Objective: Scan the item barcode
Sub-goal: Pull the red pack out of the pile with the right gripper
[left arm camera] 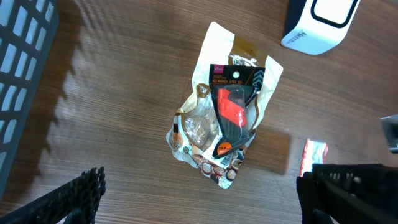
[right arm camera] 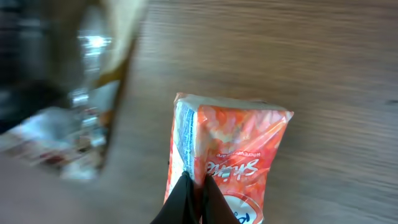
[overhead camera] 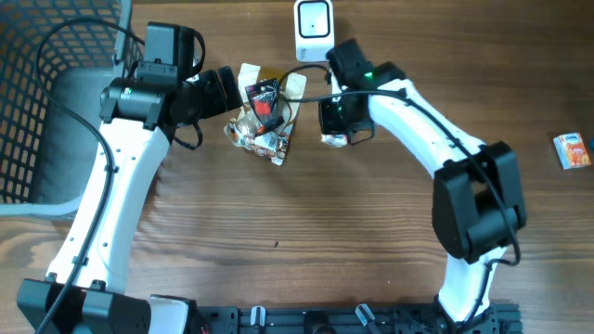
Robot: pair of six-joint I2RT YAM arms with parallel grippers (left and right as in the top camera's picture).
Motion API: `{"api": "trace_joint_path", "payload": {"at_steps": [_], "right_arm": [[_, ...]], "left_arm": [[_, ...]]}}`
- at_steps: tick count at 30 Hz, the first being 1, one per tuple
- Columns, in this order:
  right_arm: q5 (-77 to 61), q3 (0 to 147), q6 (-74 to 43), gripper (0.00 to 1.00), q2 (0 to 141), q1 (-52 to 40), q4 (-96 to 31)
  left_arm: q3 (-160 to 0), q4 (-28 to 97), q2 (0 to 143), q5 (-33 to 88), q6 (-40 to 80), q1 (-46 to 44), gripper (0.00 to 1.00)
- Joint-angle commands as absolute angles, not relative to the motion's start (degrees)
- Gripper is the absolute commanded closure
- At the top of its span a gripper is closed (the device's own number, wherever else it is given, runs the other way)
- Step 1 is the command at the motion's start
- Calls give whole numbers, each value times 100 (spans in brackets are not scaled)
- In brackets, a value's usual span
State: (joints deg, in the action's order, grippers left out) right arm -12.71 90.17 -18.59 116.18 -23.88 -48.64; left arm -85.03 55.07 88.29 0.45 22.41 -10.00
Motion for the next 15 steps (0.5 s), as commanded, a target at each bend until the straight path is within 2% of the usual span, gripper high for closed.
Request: {"api": "trace_joint_path", "payload": {"at_steps": [1,4,9,11,12,13,15], "right_arm": [[-2987,8991,-1653,95,11487,-2204,-4683],[-3999,8228,-1806,95,11489,-2189,-3992],[-3992,7675,-2115,95,11489,-2014,-3776],[-3570,7599,-2119,95,11489,-1809,-3968],[-3046,7601,-2119,85,11489,-1706,-4139],[-2263,7601,-2115,66,11489,-1575,-4344],[-1590,7644,-2095,59,11485,-1382,-4617]], "left_arm": [[-8519,5494,8851,12,2294,-989,0],[-8519,5494,8853,12,2294,-989,0],[-8519,5494,8851,12,2294,-989,0],[-8519,5494,8851,12,2294,-989,0],[-8519,5494,8853,12,2294,-989,0],[-8519,5492,8851,12,2294,-989,0],[-8519,5494,8853,12,2294,-989,0]]}}
